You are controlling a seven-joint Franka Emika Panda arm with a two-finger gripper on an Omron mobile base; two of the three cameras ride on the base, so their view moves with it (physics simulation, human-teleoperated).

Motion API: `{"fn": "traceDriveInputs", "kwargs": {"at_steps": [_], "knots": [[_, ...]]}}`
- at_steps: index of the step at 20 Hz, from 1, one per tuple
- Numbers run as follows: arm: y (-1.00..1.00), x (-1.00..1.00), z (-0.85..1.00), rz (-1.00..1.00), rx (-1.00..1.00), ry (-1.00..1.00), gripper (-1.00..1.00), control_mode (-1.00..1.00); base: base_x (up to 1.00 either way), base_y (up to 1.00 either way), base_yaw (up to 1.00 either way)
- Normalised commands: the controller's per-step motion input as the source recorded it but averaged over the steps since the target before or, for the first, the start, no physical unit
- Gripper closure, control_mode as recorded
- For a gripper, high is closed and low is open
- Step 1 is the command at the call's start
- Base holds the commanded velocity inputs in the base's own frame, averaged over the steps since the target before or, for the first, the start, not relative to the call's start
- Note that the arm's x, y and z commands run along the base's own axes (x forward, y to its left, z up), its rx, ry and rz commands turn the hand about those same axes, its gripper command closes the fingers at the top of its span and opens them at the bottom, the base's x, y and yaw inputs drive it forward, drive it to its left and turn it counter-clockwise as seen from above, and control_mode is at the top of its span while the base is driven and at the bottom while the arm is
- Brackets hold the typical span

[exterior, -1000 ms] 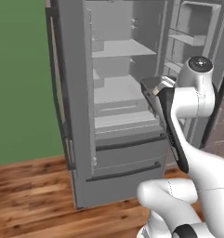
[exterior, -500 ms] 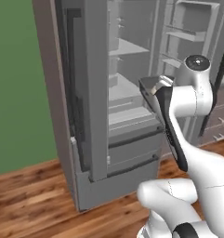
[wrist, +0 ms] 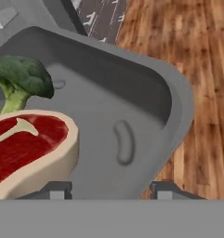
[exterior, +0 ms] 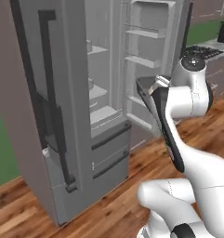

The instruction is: Place the tupperware containing the steak and broccoli meal in the microwave. Close the microwave door and press the start button to reheat the meal.

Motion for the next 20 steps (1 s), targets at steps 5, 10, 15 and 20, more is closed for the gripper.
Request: {"fn": "traceDriveInputs", "kwargs": {"at_steps": [5,10,15,20], "knots": [[0.00,0.00,0.00,0.00,0.00,0.00,1.00,1.00,-0.10,0.00,-0.59],[0.00,0.00,0.00,0.00,0.00,0.00,1.00,1.00,-0.05,0.00,-0.62],[0.00,0.00,0.00,0.00,0.00,0.00,1.00,1.00,0.00,0.00,-0.62],[0.00,0.00,0.00,0.00,0.00,0.00,1.00,1.00,0.01,0.00,-0.60]]}}
